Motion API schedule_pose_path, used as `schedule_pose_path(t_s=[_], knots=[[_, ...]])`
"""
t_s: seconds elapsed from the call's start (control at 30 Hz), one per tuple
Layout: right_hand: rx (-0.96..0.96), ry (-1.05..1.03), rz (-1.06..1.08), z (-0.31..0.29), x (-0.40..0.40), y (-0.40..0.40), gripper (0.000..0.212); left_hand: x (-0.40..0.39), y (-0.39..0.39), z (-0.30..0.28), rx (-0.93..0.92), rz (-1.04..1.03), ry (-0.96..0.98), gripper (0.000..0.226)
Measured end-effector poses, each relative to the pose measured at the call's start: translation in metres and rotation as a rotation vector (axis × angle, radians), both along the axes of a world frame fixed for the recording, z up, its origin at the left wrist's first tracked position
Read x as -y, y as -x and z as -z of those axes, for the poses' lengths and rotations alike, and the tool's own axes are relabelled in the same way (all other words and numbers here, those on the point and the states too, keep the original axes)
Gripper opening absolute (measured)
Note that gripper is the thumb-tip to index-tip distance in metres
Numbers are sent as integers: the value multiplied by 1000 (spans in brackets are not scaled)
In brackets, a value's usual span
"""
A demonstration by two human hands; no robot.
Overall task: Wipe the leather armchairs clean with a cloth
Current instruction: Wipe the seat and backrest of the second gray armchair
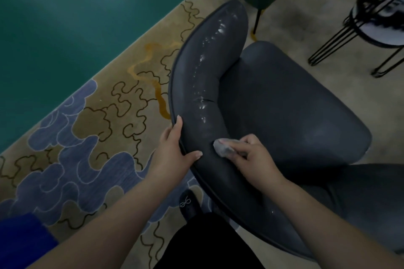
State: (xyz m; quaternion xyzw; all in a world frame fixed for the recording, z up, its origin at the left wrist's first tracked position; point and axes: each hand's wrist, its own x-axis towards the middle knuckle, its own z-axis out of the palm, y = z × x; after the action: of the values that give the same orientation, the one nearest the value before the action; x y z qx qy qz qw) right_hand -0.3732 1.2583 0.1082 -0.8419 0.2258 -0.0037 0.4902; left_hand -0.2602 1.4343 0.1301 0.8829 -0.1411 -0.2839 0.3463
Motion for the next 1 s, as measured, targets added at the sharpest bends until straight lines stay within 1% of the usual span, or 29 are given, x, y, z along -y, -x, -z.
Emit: schedule_pose_path(t_s=[0.03, 0.1, 0.17, 0.2, 0.23, 0.3, 0.37, 0.43, 0.47, 0.5, 0.53, 0.57, 0.63, 0.67, 0.7, 0.77, 0.8, 0.83, 0.87, 0.93, 0.97, 1.0], knots=[[-2, 18, 54, 0, -1, -10, 30, 0, -1, -1, 7, 1, -14, 100], [67, 19, 122, -5, -9, -29, 31, 2, -1, -2, 15, -4, -31, 100], [141, 10, 23, -4, -21, -33, 38, 2, 0, -3, 12, -17, -22, 101], [154, 19, -40, -1, -26, -30, 42, 3, 0, -3, 15, -19, -24, 101], [154, 31, -54, 2, -28, -25, 44, 3, 1, -4, 15, -16, -33, 101], [91, 45, 46, 10, -11, -16, 35, 4, 1, -7, 7, -17, -47, 100], [-57, 55, 126, 17, 19, -1, 25, 5, 1, -9, -4, -17, -58, 100], [-155, 33, 155, 20, 39, 17, 24, 7, 1, -11, -14, -17, -70, 99], [-149, 39, 184, 16, 39, 21, 25, 8, 1, -12, -11, -15, -75, 99], [-96, 45, 203, 9, 31, 20, 25, 9, 1, -12, -1, -14, -84, 99], [-28, 23, 200, 3, 19, 15, 27, 10, 1, -12, 13, -12, -97, 99], [30, 2, 147, -2, 4, 9, 29, 11, 2, -12, 25, -7, -114, 100], [62, -11, -30, -4, -18, -1, 40, 12, 2, -12, 37, 3, -139, 101], [48, -21, -52, 0, -19, -3, 43, 12, 2, -12, 32, 6, -140, 101], [21, -39, -7, 5, -12, -3, 38, 12, 2, -13, 22, 10, -135, 101], [-90, -42, 108, 13, 14, 6, 15, 11, 2, -14, 6, 14, -128, 100], [-162, 0, 130, 16, 28, 13, 14, 11, 2, -15, 4, 12, -129, 100], [-222, 48, 137, 17, 40, 22, 18, 11, 2, -15, 5, 9, -130, 99], [-226, 84, 152, 15, 46, 30, 21, 12, 2, -15, 9, 5, -127, 99], [-92, 89, 165, 3, 40, 40, 25, 12, 3, -14, 19, -14, -117, 98], [-11, 59, 101, -3, 30, 45, 26, 11, 4, -13, 20, -26, -113, 98], [37, 40, -5, -8, 16, 51, 30, 11, 5, -13, 22, -31, -111, 97]])
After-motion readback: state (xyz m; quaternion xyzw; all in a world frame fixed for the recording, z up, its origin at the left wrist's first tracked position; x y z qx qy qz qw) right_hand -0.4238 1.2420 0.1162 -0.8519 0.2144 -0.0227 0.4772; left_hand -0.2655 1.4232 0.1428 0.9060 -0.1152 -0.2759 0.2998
